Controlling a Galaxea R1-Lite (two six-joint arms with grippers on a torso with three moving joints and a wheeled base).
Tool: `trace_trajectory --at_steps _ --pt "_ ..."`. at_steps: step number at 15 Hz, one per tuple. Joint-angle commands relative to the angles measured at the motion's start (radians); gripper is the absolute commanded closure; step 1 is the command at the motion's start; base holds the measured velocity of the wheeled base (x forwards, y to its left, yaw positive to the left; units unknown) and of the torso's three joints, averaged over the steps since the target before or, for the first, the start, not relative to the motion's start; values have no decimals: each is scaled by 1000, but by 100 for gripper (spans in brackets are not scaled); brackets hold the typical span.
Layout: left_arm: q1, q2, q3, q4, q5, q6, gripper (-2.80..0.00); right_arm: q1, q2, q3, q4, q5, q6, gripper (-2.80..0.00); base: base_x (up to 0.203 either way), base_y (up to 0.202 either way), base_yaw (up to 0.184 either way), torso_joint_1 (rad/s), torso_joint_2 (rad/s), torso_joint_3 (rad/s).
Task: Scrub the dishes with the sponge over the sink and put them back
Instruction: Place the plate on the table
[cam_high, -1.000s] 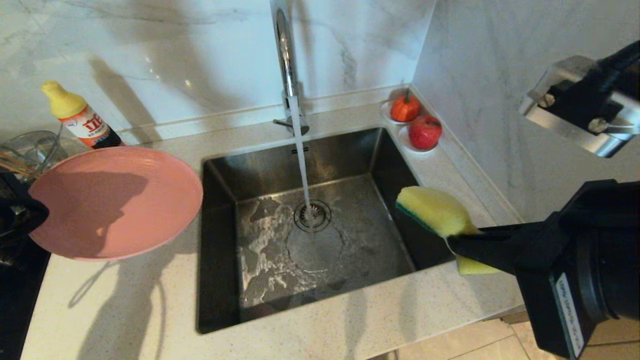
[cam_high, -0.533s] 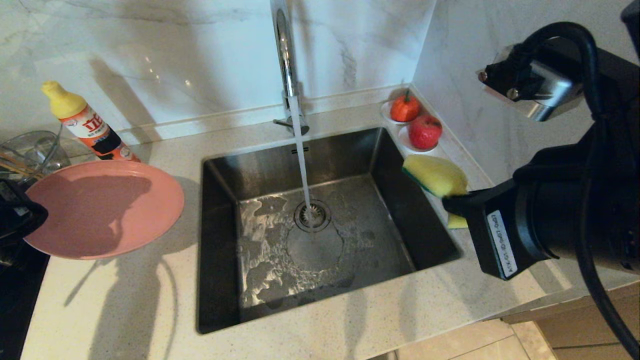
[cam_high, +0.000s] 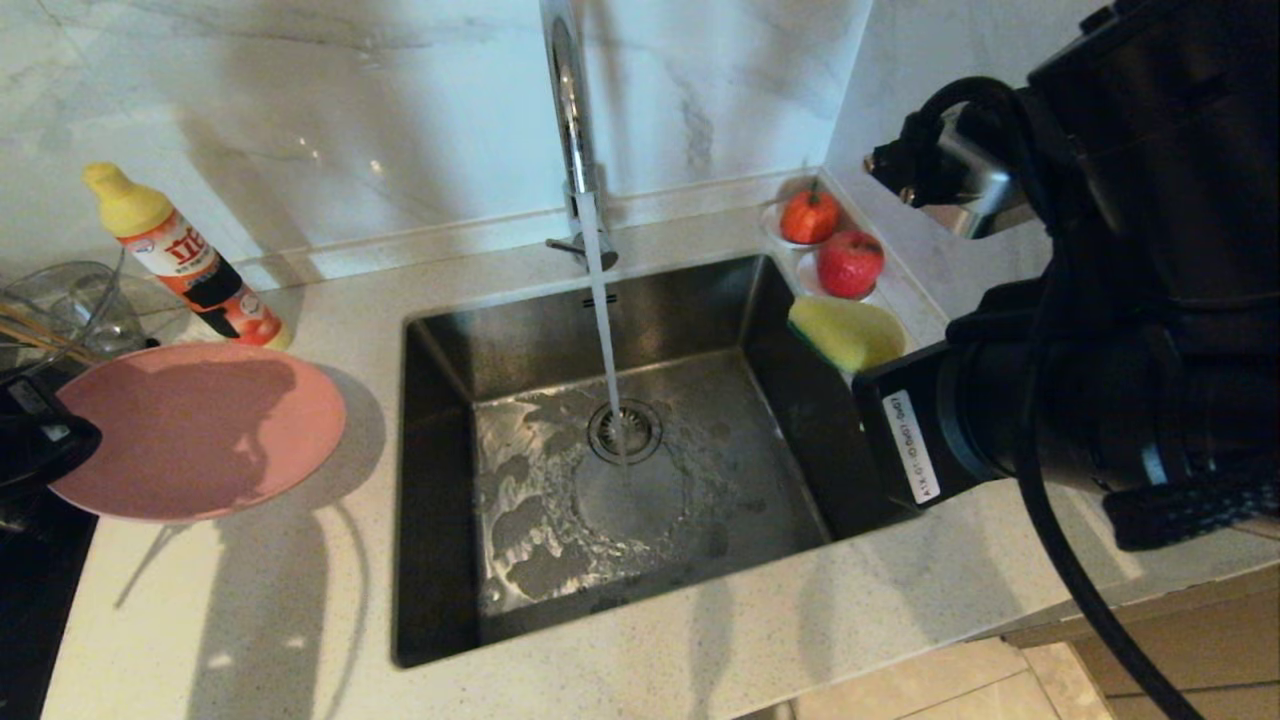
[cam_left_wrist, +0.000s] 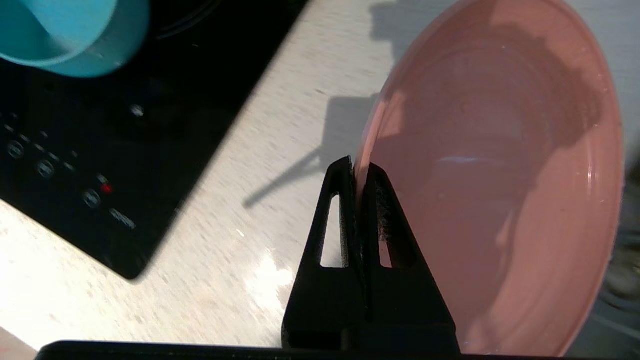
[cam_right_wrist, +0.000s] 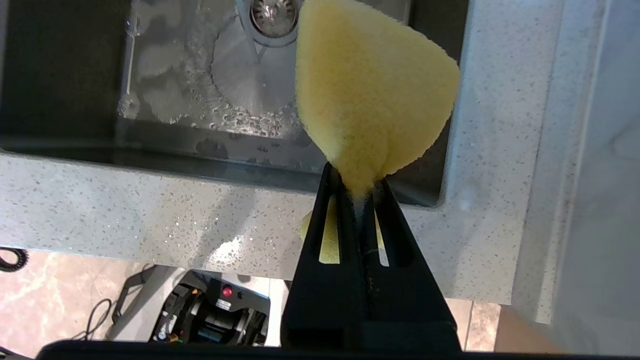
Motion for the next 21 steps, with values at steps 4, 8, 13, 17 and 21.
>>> trace_trajectory --at_steps 4,8,13,17,21 --pt "124 142 118 -145 -106 45 0 -19 61 -22 -52 -1 -9 0 0 0 0 0 0 0" --pt "198 230 181 -282 -117 105 0 -33 78 -36 -52 6 -6 0 0 0 0 0 0 0" --pt "295 272 230 -349 -187 166 0 -33 74 -33 -52 14 -5 0 0 0 0 0 0 0" --pt "297 237 253 -346 -213 168 0 -33 71 -30 -52 14 0 0 0 0 0 0 0 0" --pt "297 213 259 -346 -229 170 -280 -33 62 -31 -49 14 0 0 0 0 0 0 0 0"
